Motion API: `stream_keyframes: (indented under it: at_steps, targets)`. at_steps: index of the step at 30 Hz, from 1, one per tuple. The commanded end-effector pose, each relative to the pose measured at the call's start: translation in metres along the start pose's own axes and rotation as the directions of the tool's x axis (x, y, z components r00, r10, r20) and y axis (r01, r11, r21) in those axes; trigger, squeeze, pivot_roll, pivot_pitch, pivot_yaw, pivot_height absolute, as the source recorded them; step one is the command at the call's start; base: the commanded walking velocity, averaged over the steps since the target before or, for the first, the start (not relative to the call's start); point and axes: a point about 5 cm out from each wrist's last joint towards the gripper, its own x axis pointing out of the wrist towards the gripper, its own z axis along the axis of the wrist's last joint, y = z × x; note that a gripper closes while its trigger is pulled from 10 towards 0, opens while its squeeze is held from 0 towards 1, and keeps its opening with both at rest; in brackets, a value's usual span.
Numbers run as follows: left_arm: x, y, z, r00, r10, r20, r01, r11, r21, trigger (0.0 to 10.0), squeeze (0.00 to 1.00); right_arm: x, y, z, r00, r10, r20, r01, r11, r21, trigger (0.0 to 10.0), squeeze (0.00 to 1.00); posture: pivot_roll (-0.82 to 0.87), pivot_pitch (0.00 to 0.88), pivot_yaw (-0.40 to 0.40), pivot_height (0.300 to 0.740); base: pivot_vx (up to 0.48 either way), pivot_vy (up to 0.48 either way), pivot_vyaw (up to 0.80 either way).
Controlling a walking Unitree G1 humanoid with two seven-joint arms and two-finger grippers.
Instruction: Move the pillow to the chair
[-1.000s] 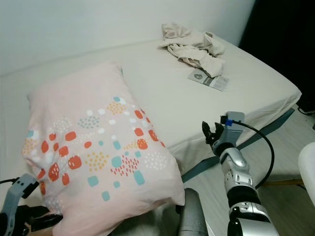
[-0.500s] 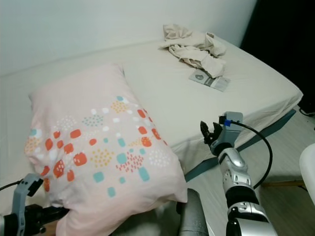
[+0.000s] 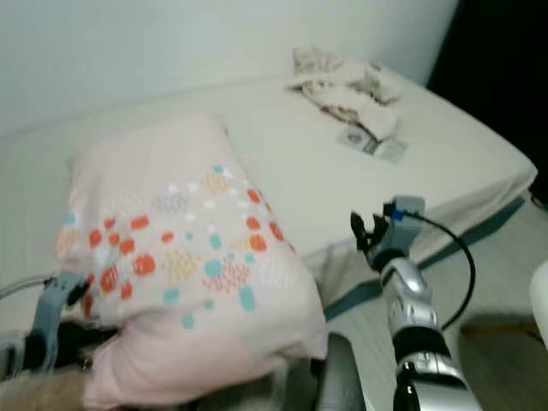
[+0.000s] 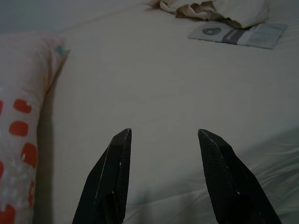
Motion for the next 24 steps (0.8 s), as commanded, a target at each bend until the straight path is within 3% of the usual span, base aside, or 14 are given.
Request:
stream_keyframes:
  at_steps: [1,3,4,5,7,9,13,17,18,19,20,22,23,24]
  targets:
    - [-0.003,0.019,0.029,0.986,0.153,0.058,-0.16,0.978,0.135,0.0,0.0,-0.002,-0.001,-0.004,1.0,-0.012,-0.005,0.012,1.0,0.001,10.0,0.0,-0.06,0.117,-0.022,0.59,0.0,0.0,0.0]
    - [0.0,0.031,0.069,0.945,0.284,0.16,-0.316,0.919,0.237,0.0,0.0,-0.001,-0.001,-0.002,1.0,-0.014,-0.001,0.014,1.0,0.0,10.0,0.0,-0.06,0.119,-0.024,0.59,0.0,0.0,0.0]
    - [0.0,0.031,0.069,0.945,0.284,0.16,-0.316,0.919,0.237,0.0,0.0,-0.001,-0.001,-0.002,1.0,-0.014,-0.001,0.014,1.0,0.0,10.0,0.0,-0.06,0.119,-0.024,0.59,0.0,0.0,0.0]
    - [-0.002,0.038,0.1,0.891,0.376,0.254,-0.439,0.855,0.275,0.0,0.0,0.0,0.0,-0.002,1.0,-0.014,-0.001,0.014,1.0,0.0,10.0,0.0,-0.06,0.12,-0.026,0.59,0.0,0.0,0.0]
    - [-0.003,0.04,0.11,0.871,0.4,0.285,-0.475,0.834,0.281,0.0,0.0,0.0,0.0,-0.002,1.0,-0.013,0.0,0.013,1.0,0.0,10.0,0.0,-0.06,0.12,-0.026,0.59,0.0,0.0,0.0]
    - [-0.009,0.046,0.13,0.819,0.464,0.337,-0.566,0.75,0.342,0.0,0.0,0.001,0.003,-0.002,1.0,-0.011,0.002,0.011,1.0,0.002,10.0,0.0,-0.06,0.12,-0.025,0.59,0.0,0.0,0.0]
    - [-0.014,0.054,0.14,0.776,0.521,0.356,-0.63,0.668,0.395,0.0,0.0,0.002,0.005,-0.002,1.0,-0.01,0.002,0.01,1.0,0.003,10.0,0.0,-0.06,0.12,-0.025,0.59,0.0,0.0,0.0]
    - [-0.031,0.071,0.153,0.668,0.635,0.386,-0.732,0.468,0.495,0.0,0.0,0.003,0.007,-0.004,1.0,-0.007,-0.005,0.007,1.0,-0.004,10.0,0.0,-0.05,0.128,-0.029,0.59,0.0,0.0,0.0]
    - [-0.031,0.071,0.153,0.668,0.635,0.386,-0.732,0.468,0.495,0.0,0.0,0.003,0.007,-0.004,1.0,-0.007,-0.005,0.007,1.0,-0.004,10.0,0.0,-0.05,0.128,-0.029,0.59,0.0,0.0,0.0]
    - [-0.034,0.075,0.154,0.647,0.656,0.39,-0.742,0.424,0.519,0.0,0.0,0.003,0.007,-0.004,1.0,-0.007,-0.007,0.007,1.0,-0.006,10.0,0.0,-0.05,0.128,-0.029,0.59,0.0,0.0,0.0]
    - [-0.042,0.082,0.154,0.605,0.689,0.399,-0.753,0.332,0.568,0.0,0.0,0.003,0.006,-0.004,1.0,-0.008,-0.012,0.008,1.0,-0.011,10.0,0.0,-0.05,0.135,-0.034,0.59,0.0,0.0,0.0]
    - [-0.042,0.082,0.154,0.605,0.689,0.399,-0.753,0.332,0.568,0.0,0.0,0.003,0.006,-0.004,1.0,-0.008,-0.012,0.008,1.0,-0.011,10.0,0.0,-0.05,0.135,-0.034,0.59,0.0,0.0,0.0]
    - [-0.05,0.088,0.154,0.566,0.713,0.414,-0.761,0.259,0.595,0.0,0.0,0.003,0.005,-0.004,1.0,-0.012,-0.018,0.011,1.0,-0.018,10.0,0.0,-0.05,0.137,-0.038,0.59,0.0,0.0,0.0]
    - [-0.05,0.088,0.154,0.566,0.713,0.414,-0.761,0.259,0.595,0.0,0.0,0.003,0.005,-0.004,1.0,-0.012,-0.018,0.011,1.0,-0.018,10.0,0.0,-0.05,0.137,-0.038,0.59,0.0,0.0,0.0]
